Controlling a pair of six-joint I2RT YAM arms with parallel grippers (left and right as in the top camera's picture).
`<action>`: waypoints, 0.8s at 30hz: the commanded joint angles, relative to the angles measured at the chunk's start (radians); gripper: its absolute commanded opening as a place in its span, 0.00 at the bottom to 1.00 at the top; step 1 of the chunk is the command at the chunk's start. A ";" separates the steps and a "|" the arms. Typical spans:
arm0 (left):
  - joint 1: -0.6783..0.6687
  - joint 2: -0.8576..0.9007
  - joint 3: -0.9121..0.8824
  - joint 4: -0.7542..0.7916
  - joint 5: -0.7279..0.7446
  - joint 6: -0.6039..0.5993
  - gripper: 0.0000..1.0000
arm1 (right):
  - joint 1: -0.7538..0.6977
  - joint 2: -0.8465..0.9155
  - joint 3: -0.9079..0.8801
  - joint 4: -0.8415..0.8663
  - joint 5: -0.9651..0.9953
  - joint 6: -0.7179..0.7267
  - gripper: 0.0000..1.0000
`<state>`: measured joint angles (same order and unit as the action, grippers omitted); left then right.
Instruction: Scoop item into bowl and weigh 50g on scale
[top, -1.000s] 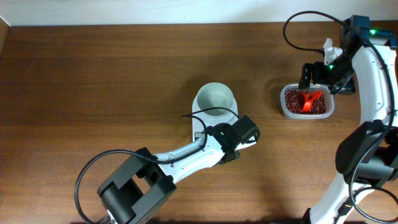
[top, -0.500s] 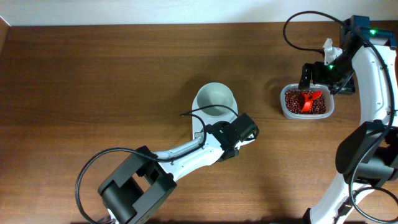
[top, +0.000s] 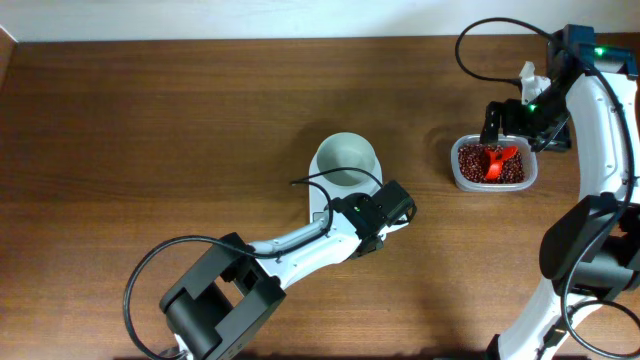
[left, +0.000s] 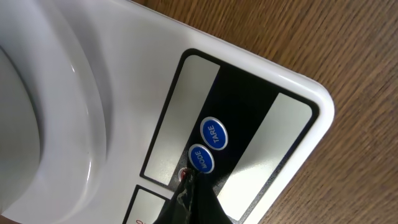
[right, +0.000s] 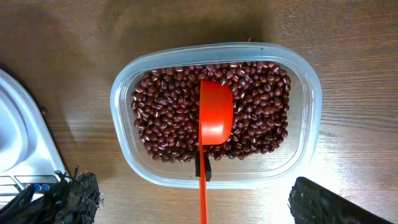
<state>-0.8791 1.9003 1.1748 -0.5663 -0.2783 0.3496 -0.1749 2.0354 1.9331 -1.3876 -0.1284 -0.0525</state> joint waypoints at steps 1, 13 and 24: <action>0.016 0.084 -0.030 -0.004 0.027 0.012 0.00 | 0.004 -0.008 0.012 0.000 0.008 0.008 0.99; 0.033 0.143 -0.030 0.024 -0.037 -0.004 0.00 | 0.004 -0.008 0.012 0.000 0.008 0.008 0.99; 0.046 -0.134 -0.023 0.007 0.120 -0.076 0.00 | 0.004 -0.008 0.012 0.000 0.008 0.008 0.99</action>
<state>-0.8368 1.8782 1.1698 -0.5438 -0.2634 0.3302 -0.1749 2.0354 1.9331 -1.3876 -0.1284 -0.0521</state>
